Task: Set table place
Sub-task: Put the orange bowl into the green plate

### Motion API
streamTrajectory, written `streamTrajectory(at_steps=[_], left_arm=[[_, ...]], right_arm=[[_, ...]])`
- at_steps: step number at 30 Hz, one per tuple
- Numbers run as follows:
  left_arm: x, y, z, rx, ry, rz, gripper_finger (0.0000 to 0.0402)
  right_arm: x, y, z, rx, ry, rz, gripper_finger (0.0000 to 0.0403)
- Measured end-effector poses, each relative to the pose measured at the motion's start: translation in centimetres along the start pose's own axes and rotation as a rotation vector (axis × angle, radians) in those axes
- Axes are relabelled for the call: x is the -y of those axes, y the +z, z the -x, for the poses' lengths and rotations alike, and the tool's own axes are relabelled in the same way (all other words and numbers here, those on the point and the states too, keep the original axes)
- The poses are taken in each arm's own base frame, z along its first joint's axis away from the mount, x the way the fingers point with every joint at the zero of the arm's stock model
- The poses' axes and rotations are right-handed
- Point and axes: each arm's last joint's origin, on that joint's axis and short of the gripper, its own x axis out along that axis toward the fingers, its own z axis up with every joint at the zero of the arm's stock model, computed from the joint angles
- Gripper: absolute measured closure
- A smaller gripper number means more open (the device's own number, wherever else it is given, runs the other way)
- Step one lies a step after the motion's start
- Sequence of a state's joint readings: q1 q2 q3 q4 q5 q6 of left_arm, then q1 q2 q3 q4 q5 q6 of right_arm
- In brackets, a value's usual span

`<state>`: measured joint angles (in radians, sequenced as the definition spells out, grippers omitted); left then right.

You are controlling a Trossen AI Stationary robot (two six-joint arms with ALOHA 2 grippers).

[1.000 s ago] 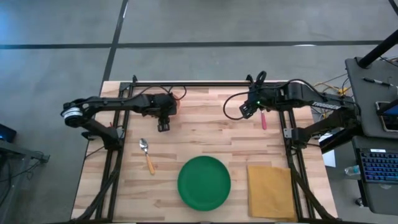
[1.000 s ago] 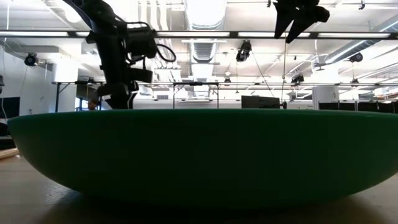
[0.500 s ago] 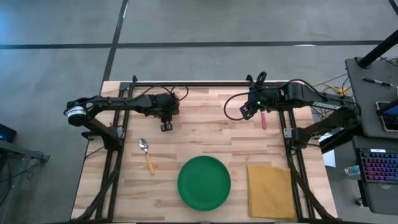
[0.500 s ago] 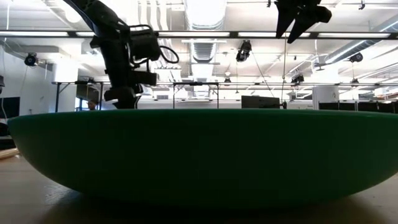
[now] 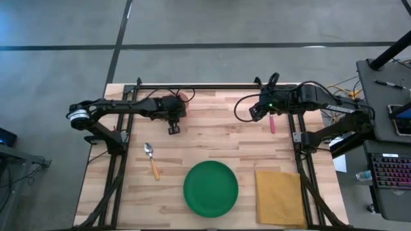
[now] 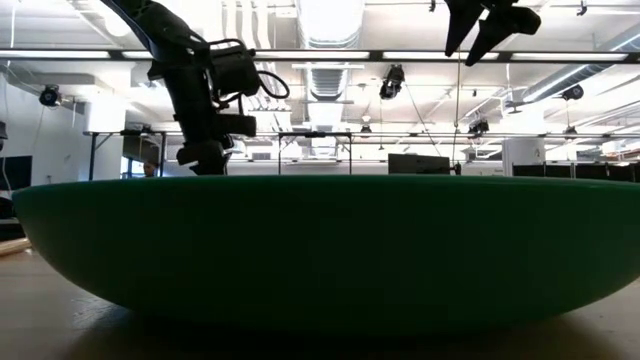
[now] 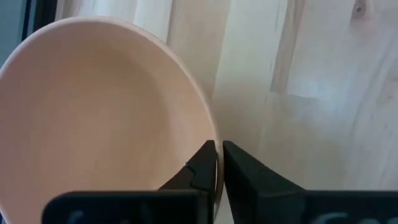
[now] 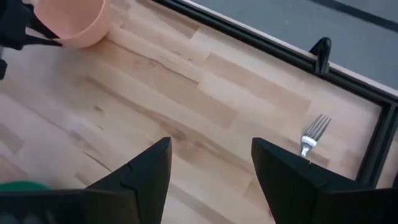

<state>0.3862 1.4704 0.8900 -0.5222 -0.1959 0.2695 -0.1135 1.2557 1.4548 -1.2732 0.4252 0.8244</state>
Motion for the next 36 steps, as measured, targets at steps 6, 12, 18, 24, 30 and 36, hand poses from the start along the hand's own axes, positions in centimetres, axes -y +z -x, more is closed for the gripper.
streamTrajectory(at_steps=[6, 12, 18, 24, 30, 36], left_arm=[[0.1, 0.0, 0.0, 0.009, -0.036, 0.000, 0.0393], [0.3, 0.0, -0.1, 0.019, -0.080, 0.000, 0.0400], [0.5, 0.0, 0.5, -0.007, -0.127, -0.013, 0.0401], [1.9, 1.4, 3.8, 0.110, -0.199, -0.087, 0.0401], [5.4, 2.7, 7.6, 0.249, -0.314, -0.231, 0.0401], [10.4, 4.4, 11.5, 0.302, -0.343, -0.286, 0.0401]], right_arm=[[-0.1, 0.0, -0.1, -0.002, -0.003, -0.035, 0.0188], [-0.1, 0.0, -0.1, -0.005, -0.001, -0.055, 0.0188], [0.0, 0.0, -0.1, -0.015, 0.011, -0.092, 0.0188], [-0.1, -0.1, -0.1, -0.041, 0.029, -0.148, 0.0188], [0.0, -0.3, 0.0, -0.085, 0.046, -0.140, 0.0188], [0.3, -0.6, 0.2, -0.113, 0.050, -0.125, 0.0188]])
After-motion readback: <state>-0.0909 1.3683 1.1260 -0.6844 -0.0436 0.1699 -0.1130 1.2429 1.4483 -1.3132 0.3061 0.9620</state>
